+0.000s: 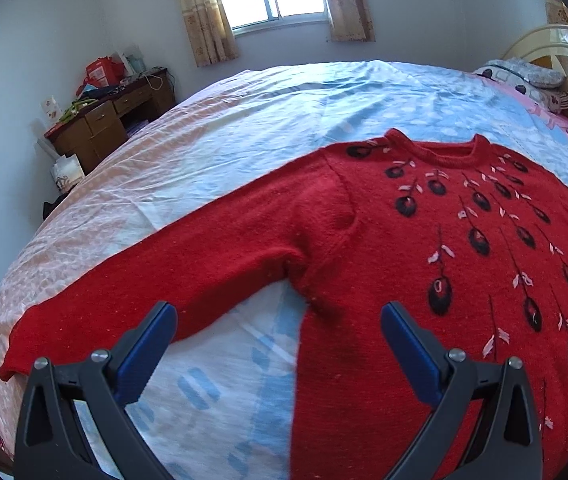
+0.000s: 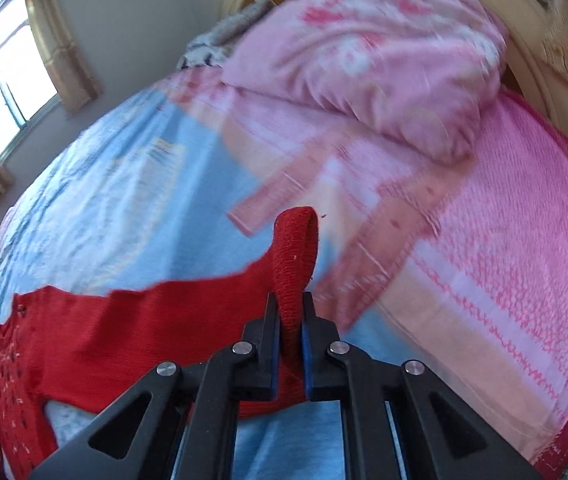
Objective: Fold small clothes
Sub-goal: 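Grasp the sweater sleeve cuff with the right gripper and lift it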
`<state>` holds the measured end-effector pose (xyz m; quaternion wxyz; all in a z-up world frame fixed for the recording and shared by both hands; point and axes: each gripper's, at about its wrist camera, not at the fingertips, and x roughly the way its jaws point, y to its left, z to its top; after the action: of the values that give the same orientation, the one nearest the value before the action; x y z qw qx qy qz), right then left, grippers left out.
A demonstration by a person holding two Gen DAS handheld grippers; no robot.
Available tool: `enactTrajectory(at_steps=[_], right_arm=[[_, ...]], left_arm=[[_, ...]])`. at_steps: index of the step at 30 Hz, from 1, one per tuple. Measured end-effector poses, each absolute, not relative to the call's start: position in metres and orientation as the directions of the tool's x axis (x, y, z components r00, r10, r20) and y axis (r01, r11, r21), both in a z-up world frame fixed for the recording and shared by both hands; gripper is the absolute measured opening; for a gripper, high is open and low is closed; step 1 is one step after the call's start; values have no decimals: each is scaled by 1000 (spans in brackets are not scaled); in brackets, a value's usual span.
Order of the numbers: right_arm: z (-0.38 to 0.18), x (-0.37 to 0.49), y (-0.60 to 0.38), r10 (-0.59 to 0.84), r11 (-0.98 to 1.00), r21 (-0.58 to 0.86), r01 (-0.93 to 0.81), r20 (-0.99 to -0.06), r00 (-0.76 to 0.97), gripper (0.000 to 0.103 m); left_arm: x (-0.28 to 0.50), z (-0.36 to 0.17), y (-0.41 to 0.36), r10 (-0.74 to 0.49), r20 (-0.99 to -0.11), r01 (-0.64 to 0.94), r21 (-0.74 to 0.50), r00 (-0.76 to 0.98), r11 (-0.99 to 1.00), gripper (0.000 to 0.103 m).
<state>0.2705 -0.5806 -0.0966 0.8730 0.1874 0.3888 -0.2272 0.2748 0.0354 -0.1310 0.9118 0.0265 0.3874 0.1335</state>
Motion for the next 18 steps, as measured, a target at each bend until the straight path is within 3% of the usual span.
enactTrajectory(at_steps=[12,18], right_arm=[[25,323,-472,-200,929,129,346,-613,764,7],[59,346,-403,-141,970,87,229,-567,812,7]], left_arm=[[268,-129,68,232,-703,-253,77,672,964,103],[273,-126,81,232,-695,-258,69,681,964,103]])
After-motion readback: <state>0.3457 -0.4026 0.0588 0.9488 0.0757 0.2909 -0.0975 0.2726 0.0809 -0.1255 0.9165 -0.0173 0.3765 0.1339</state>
